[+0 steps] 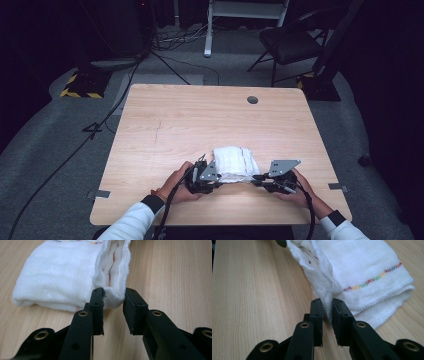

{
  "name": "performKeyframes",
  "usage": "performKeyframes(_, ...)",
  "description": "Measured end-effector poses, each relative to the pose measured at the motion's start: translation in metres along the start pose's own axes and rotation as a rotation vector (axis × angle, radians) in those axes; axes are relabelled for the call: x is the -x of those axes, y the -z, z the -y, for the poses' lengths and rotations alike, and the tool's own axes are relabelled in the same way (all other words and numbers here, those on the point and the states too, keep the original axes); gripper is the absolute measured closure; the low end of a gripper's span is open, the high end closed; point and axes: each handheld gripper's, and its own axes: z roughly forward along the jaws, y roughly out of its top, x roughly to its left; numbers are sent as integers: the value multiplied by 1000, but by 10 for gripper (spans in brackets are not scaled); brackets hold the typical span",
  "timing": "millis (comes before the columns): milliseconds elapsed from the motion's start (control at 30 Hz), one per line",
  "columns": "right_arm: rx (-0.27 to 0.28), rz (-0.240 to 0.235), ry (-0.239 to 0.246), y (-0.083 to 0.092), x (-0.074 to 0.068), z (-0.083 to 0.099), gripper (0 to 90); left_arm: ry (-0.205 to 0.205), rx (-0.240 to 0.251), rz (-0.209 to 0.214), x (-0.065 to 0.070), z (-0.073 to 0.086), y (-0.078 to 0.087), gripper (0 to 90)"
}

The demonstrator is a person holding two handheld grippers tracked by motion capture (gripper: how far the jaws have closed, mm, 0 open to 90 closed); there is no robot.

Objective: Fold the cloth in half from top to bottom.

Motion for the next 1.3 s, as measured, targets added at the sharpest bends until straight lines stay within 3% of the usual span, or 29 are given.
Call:
performKeyframes(100, -3, -6, -11, 2, -1, 3, 765, 11, -36, -1, 1, 9, 2, 662)
performKeyframes(233, 0, 11, -30, 7, -1, 6, 705, 57, -11, -17, -3, 17, 10, 609)
performKeyframes(300, 12, 23, -43, 10, -1, 7, 654, 82, 24, -24, -6, 17, 15, 588)
performKeyframes(467, 52, 87, -113, 17, 5, 7, 484, 171, 55, -78, -14, 14, 16, 407)
performKeyframes(600, 70, 139, -119, 17, 9, -1, 411, 209, 93, -112, -18, 5, 15, 295)
performKeyframes(667, 71, 157, -105, 16, 9, -7, 400, 221, 119, -104, -20, -2, 14, 270)
performKeyframes(800, 72, 167, -94, 6, 11, -14, 383, 211, 121, -74, -18, -13, 3, 252)
performKeyframes(933, 36, 151, -82, -10, 9, -17, 388, 186, 58, -46, -15, -16, -16, 236)
performKeyframes(1100, -33, 142, -90, -24, 9, -11, 352, 184, -25, -45, -19, -9, -33, 217)
performKeyframes(1300, -32, 118, -141, -31, 17, -9, 321, 154, -30, -72, -24, -5, -40, 225)
